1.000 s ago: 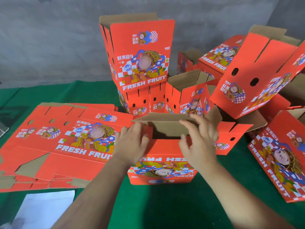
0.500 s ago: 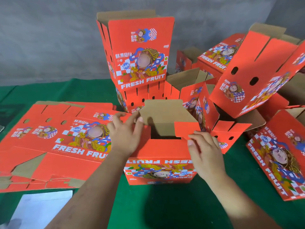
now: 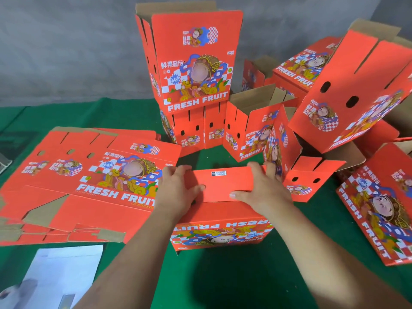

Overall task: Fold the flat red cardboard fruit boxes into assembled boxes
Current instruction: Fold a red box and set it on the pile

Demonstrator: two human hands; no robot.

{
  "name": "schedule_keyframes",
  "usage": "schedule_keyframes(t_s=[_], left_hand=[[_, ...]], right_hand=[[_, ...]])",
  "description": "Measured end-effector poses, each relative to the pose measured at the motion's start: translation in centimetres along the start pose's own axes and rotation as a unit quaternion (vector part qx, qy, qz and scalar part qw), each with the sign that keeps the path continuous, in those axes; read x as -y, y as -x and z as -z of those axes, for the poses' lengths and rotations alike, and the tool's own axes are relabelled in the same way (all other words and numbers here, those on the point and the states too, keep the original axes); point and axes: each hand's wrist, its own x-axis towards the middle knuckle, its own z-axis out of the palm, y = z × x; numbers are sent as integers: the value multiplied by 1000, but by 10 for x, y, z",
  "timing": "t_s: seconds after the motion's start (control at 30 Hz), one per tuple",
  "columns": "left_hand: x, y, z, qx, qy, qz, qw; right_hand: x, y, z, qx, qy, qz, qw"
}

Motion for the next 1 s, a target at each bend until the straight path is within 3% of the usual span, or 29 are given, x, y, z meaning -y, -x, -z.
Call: schedule_keyframes(t_s=[0.07,0.1,0.17,0.2,0.23,0.3,0.37,0.47,0.5,0.6,0.67,0.73,0.8,0.87,0.9,1.0], left_hand=[[5,0,11,-40,170,68,982],[6,1,19,-38,265,150,952],[7,8,32,68,448,331,828],[8,13,35,105,484,367,787],[8,18,37,123,494,375,775],[10,26,36,90,478,346,802],[12,38,33,34,520,257,814],[18,58,26,-37,600,75,796],[20,64,24,-38,608,62,791],[30,76,14,47,619,164,766],[39,87,3,75,571,167,800],[43,102,-11,59,548,113,827],[49,116,-31,67,475,84,873],[54,122,-52,85,386,111,912],[54,125,-58,95,362,141,917],[43,129,-62,115,397,197,889]], right_hand=[[-3,4,3,4,-40,18,999],[-3,6,7,6,-87,24,996],[-1,11,17,-18,-203,35,978],[0,13,21,-55,-248,45,966],[2,16,26,-99,-283,52,953],[7,23,41,-164,-353,39,920],[8,30,55,-193,-433,30,880],[-2,41,60,-146,-456,19,878],[-7,46,55,-108,-447,22,888],[-27,64,25,-29,-443,64,894],[-41,79,4,-23,-459,61,886],[-59,94,-18,-40,-443,42,895],[-74,108,-40,-51,-414,-12,909],[-81,118,-59,-53,-416,-84,904],[-80,121,-67,-58,-401,-115,907],[-66,129,-81,-92,-324,-153,929]])
